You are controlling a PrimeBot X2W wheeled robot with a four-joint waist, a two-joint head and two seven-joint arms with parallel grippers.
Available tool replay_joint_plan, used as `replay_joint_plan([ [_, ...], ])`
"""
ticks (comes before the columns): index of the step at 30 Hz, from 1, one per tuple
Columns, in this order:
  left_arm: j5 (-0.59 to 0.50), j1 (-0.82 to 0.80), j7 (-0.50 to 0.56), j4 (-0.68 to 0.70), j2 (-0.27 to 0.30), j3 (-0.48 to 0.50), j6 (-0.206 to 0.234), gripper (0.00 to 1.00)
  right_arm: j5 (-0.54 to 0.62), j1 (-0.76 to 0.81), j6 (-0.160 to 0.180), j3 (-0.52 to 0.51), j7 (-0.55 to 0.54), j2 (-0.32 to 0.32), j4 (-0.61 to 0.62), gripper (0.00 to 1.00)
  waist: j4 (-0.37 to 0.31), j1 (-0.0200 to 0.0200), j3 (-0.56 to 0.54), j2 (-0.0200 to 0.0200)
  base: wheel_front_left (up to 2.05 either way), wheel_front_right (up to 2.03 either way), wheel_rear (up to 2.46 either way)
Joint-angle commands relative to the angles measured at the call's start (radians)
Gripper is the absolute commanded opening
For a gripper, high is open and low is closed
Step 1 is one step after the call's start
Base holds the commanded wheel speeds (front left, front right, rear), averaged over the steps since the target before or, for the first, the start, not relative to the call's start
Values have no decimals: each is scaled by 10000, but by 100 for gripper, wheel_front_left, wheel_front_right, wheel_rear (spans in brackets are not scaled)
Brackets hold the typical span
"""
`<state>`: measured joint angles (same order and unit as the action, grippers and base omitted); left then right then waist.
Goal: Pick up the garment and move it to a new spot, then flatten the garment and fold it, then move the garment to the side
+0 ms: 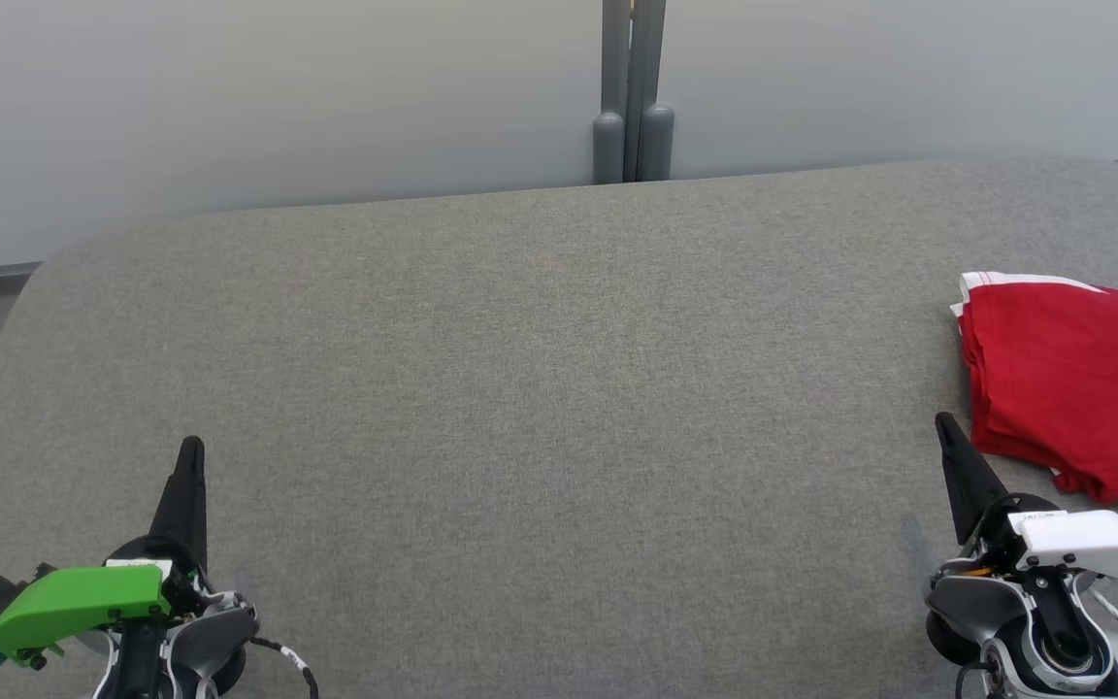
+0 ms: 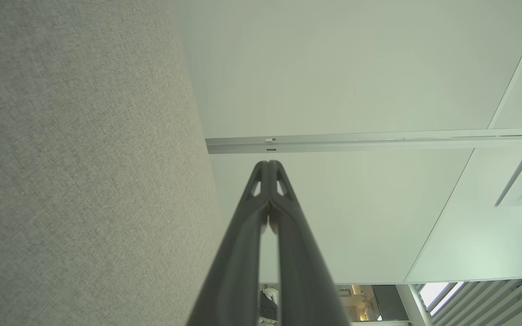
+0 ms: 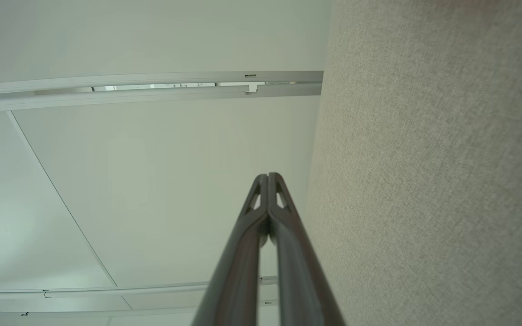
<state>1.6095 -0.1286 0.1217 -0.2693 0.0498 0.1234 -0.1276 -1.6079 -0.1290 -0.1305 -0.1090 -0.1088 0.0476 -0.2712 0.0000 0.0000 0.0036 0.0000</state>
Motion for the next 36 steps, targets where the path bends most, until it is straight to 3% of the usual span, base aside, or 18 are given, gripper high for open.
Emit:
replay_joint_plan([
  [1,-2,-92,-7,9,0,4,-58,0,-58,-107,-4,-11,-46,50,28,0,0,0,0,0,0,0,0],
  [36,-1,-92,-8,10,0,3,-58,0,-58,-107,-4,-11,-45,50,28,0,0,0,0,0,0,0,0],
])
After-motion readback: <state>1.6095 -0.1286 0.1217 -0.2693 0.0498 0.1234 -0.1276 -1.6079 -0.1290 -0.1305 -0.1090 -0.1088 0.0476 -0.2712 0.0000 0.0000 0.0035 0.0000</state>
